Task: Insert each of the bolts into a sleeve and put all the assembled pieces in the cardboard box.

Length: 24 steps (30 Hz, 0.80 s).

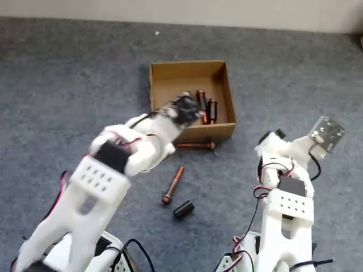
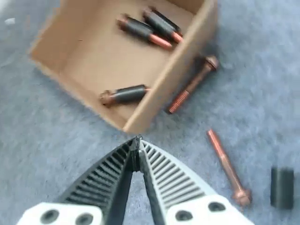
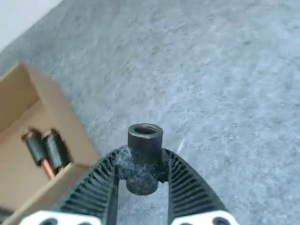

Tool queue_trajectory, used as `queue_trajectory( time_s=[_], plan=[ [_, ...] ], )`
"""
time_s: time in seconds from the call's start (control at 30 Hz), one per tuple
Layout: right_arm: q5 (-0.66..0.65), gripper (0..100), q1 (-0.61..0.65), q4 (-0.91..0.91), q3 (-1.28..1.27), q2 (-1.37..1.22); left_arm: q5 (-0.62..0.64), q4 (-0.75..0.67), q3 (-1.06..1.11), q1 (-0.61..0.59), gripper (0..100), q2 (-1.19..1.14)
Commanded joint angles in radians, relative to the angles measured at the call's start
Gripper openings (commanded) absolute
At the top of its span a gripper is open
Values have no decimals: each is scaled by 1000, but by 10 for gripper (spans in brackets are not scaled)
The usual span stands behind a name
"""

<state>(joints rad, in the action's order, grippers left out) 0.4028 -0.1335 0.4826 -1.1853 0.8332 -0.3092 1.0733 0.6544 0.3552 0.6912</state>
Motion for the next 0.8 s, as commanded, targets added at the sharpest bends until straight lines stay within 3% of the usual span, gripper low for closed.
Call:
queue_trajectory(
  time_s=[0.0, 0.3, 0.5, 0.77],
  plan=[
    [-58, 5, 79, 73, 25, 41, 120, -43, 24, -50, 5, 154],
    [-158, 5, 305, 174, -28, 400, 322, -224, 294, -114, 5, 522],
    [-269, 5, 501, 173, -142, 529, 384, -241, 398, -122, 5, 759],
    [-275, 5, 516, 173, -159, 552, 390, -239, 496, -116, 7, 923]
  ],
)
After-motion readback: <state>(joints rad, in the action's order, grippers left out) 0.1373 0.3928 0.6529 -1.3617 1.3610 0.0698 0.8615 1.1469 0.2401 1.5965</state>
